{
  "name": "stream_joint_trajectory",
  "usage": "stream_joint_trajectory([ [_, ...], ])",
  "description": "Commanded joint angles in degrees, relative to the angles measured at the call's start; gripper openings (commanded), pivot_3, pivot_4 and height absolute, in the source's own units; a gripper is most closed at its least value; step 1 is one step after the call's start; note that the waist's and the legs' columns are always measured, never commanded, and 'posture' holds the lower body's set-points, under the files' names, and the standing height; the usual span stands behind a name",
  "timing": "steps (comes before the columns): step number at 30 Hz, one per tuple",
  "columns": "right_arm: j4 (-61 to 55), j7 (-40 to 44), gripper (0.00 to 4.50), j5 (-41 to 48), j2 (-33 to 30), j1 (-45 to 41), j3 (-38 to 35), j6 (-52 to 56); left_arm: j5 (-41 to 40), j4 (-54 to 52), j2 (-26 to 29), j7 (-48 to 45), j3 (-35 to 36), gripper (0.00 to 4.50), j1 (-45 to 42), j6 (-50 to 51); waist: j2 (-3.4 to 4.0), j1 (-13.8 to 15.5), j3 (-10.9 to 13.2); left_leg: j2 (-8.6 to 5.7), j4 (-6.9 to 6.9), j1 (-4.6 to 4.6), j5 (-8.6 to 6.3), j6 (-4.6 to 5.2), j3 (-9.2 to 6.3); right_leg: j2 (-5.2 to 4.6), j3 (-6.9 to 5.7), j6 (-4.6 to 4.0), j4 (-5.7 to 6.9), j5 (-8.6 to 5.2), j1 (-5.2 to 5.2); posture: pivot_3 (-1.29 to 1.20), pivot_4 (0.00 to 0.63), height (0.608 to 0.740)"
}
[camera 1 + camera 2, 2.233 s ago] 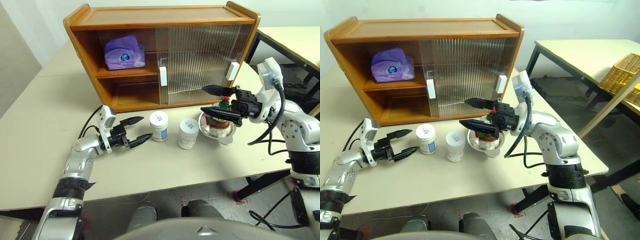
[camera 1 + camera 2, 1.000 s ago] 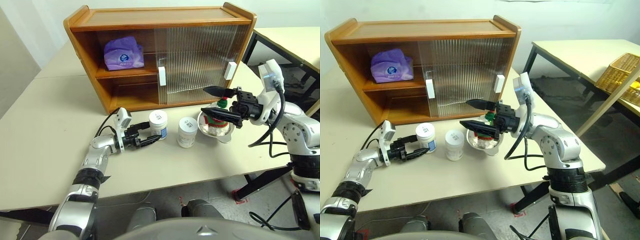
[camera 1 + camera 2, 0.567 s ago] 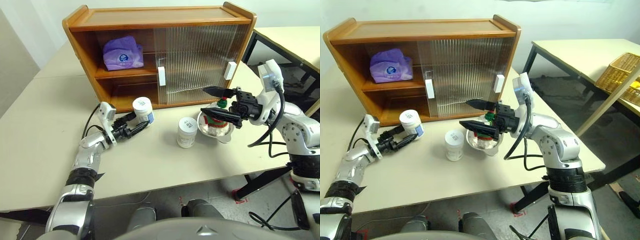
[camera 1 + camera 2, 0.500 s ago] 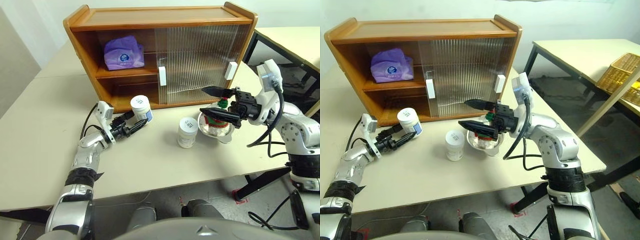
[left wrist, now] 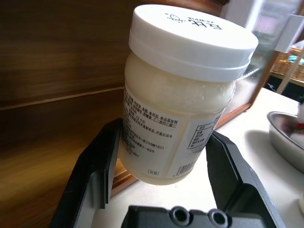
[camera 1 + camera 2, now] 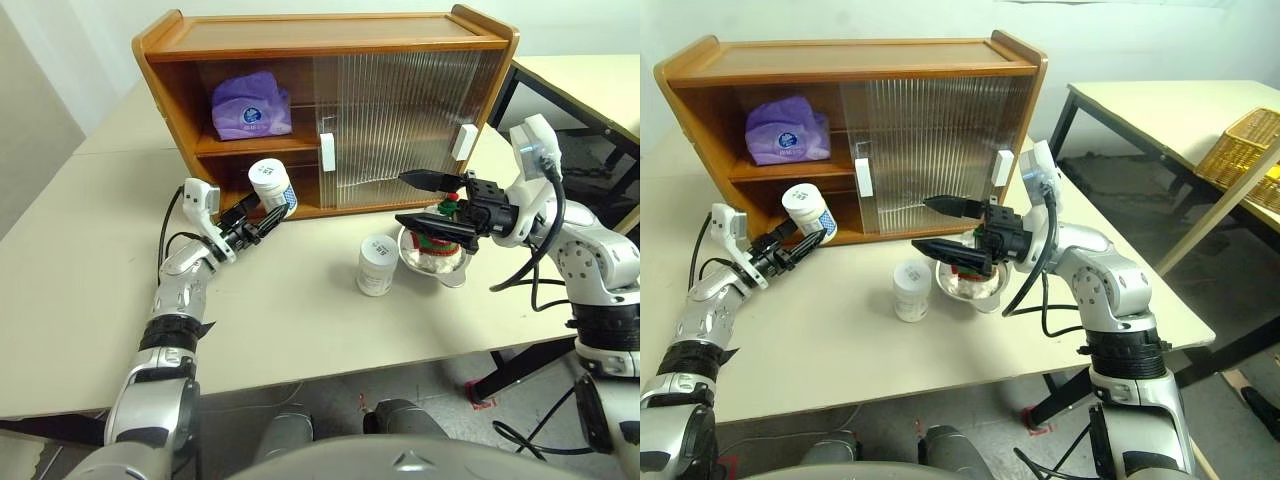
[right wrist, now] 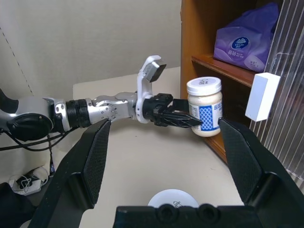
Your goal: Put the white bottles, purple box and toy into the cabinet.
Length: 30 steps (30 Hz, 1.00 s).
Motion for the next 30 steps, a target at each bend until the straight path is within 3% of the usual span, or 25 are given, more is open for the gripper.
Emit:
stream_joint_trajectory([
  [1, 0.1, 0.2, 4.5, -0.2, -0.1, 0.1, 0.2, -0.5, 1.4, 2.7, -0.1, 1.9, 0.3, 3.05, -2.4, -0.9, 0.0, 0.0, 0.0, 0.0, 0.0, 0.0, 0.02, 0.0, 0.0, 0.0, 0.0, 0.03, 0.0, 0.02, 0.0, -0.08, 0.0, 0.74],
  [9, -0.6, -0.4, 4.5, -0.1, 0.0, 0.6, 0.1, -0.4, 6.1, 12.6, -1.1, 9.9, -0.5, 3.05, -8.1, -1.9, -0.02, -0.1, 0.0, -0.16, 0.06, 0.03, 0.12, 0.04, 0.1, -0.11, -0.01, 0.19, 0.0, 0.12, 0.07, -0.09, 0.0, 0.74],
  [30, -0.4, -0.2, 4.5, -0.1, -0.4, 1.9, -0.4, -1.3, 14.0, 26.4, -6.6, 27.4, -1.9, 3.05, -18.1, -4.3, -0.07, -0.4, 0.0, -0.58, 0.11, 0.05, 0.25, 0.21, 0.48, -0.43, 0.05, 0.65, -0.09, 0.17, 0.13, -0.11, 0.0, 0.74],
])
